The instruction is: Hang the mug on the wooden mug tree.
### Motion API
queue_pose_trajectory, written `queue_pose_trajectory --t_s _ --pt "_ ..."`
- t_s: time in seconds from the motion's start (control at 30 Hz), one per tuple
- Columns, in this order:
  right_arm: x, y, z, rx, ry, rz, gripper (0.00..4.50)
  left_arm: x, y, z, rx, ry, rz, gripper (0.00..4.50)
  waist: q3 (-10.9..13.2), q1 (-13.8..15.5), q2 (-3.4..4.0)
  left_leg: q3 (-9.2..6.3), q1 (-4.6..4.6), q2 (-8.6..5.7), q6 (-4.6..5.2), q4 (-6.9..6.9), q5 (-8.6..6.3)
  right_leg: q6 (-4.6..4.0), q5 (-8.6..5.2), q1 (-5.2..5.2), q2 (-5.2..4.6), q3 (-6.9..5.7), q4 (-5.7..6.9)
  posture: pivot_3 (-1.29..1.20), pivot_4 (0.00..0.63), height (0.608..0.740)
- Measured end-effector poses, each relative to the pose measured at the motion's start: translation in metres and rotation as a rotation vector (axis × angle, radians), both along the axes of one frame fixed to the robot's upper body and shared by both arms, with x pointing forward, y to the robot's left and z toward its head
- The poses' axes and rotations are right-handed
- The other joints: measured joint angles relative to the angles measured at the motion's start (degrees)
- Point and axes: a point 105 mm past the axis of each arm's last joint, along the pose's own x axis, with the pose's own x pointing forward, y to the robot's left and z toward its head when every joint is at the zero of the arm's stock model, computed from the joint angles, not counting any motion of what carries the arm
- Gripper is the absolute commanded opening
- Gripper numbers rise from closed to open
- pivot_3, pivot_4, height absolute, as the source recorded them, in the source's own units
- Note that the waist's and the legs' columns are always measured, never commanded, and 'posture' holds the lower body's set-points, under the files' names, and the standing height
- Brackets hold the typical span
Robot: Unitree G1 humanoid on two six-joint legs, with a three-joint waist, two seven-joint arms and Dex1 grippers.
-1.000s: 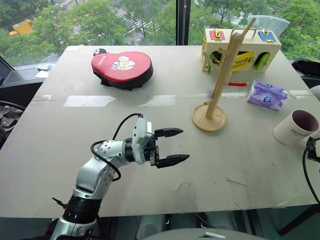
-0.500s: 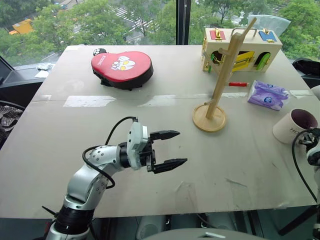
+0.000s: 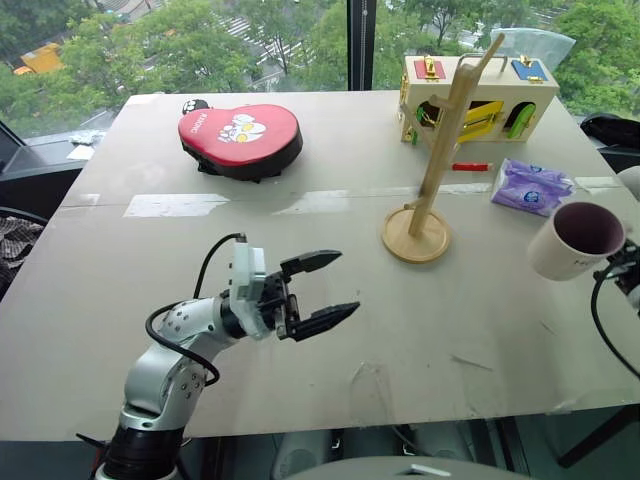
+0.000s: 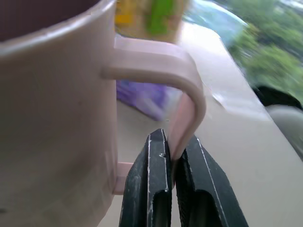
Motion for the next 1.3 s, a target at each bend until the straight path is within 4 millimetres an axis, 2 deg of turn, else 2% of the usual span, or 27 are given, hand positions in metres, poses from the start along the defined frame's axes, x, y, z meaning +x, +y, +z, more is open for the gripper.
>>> queue_pose_trajectory --t_s 0.07,0.13,0.23,0.3,0.43,0.77,0.87,1.0,1.1,1.17,1.3 --pt "0.002 0.03 0.032 -0.053 -0.045 0.143 0.06 0.002 0.006 -0.001 -0.026 -0.017 0.025 4.42 0.0 0.1 -0.09 -0.04 -0.02 0.08 0.01 0.01 -0.01 -0.01 0.0 0.01 0.05 -0.03 -0.02 0.0 0.15 0.733" --pt "0.005 0.052 0.047 -0.099 -0.045 0.242 0.06 -0.001 0.01 -0.002 -0.049 -0.022 0.021 4.42 0.0 0.3 -0.11 -0.04 -0.04 0.08 0.02 0.02 -0.02 -0.03 -0.01 0.01 0.03 -0.03 -0.05 0.0 0.15 0.733" --pt "0.016 0.086 0.059 -0.135 -0.015 0.377 0.06 -0.005 0.017 -0.001 -0.084 -0.037 0.014 4.42 0.1 0.4 -0.21 -0.06 -0.12 0.08 0.0 0.04 -0.01 -0.18 -0.08 -0.05 -0.26 -0.07 -0.08 0.0 0.15 0.733" --pt "0.022 0.1 0.062 -0.157 0.008 0.445 0.06 -0.008 0.02 -0.002 -0.093 -0.043 0.006 4.42 0.1 0.6 -0.24 -0.08 -0.17 0.05 -0.08 0.04 0.04 -0.22 -0.1 -0.07 -0.34 -0.15 -0.09 0.0 0.15 0.733" --pt "0.037 0.113 0.063 -0.184 0.071 0.524 0.06 -0.013 0.028 -0.003 -0.099 -0.046 0.015 4.42 0.2 0.5 -0.31 -0.09 -0.25 -0.11 -0.14 0.03 0.07 -0.09 -0.02 -0.1 -0.55 -0.25 -0.1 0.0 0.15 0.733" --pt "0.068 0.118 0.057 -0.253 0.156 0.558 0.06 -0.021 0.037 0.007 -0.167 -0.096 0.065 4.42 0.2 0.3 -0.32 -0.08 -0.25 -0.15 -0.09 0.04 0.05 -0.03 0.01 -0.1 -0.65 -0.42 -0.09 0.0 0.15 0.733" --pt "0.081 0.123 0.049 -0.232 0.186 0.581 0.9 -0.02 0.041 0.011 -0.189 -0.107 0.092 4.42 0.2 0.1 -0.31 -0.07 -0.23 -0.14 -0.1 0.04 0.05 -0.03 0.02 -0.09 -0.64 -0.5 -0.06 0.0 0.15 0.733" --pt "0.089 0.121 0.05 -0.237 0.156 0.557 2.71 -0.02 0.041 0.011 -0.191 -0.105 0.095 4.42 0.2 0.4 -0.32 -0.06 -0.26 -0.17 -0.09 0.04 0.05 -0.02 0.02 -0.1 -0.56 -0.57 -0.06 0.0 0.15 0.733" --pt "0.078 0.106 0.048 -0.228 0.168 0.538 2.71 -0.018 0.04 0.011 -0.192 -0.095 0.105 4.42 0.2 0.9 -0.34 -0.13 -0.31 -0.21 -0.09 0.04 0.05 -0.01 0.02 -0.02 -0.58 -0.61 -0.13 0.0 0.15 0.733" --pt "0.065 0.089 0.042 -0.207 0.195 0.506 2.71 -0.015 0.04 0.008 -0.184 -0.068 0.122 4.42 0.2 1.0 -0.34 -0.14 -0.34 -0.22 -0.05 0.03 0.02 -0.01 0.02 0.02 -0.67 -0.61 -0.21 0.0 0.15 0.733" --pt "0.027 0.054 0.03 -0.122 0.237 0.413 2.71 -0.005 0.037 -0.008 -0.083 0.032 0.176 4.42 0.2 1.0 -0.36 -0.19 -0.31 -0.24 -0.04 0.02 0.01 0.01 0.02 0.07 -0.72 -0.62 -0.2 0.0 0.15 0.733"
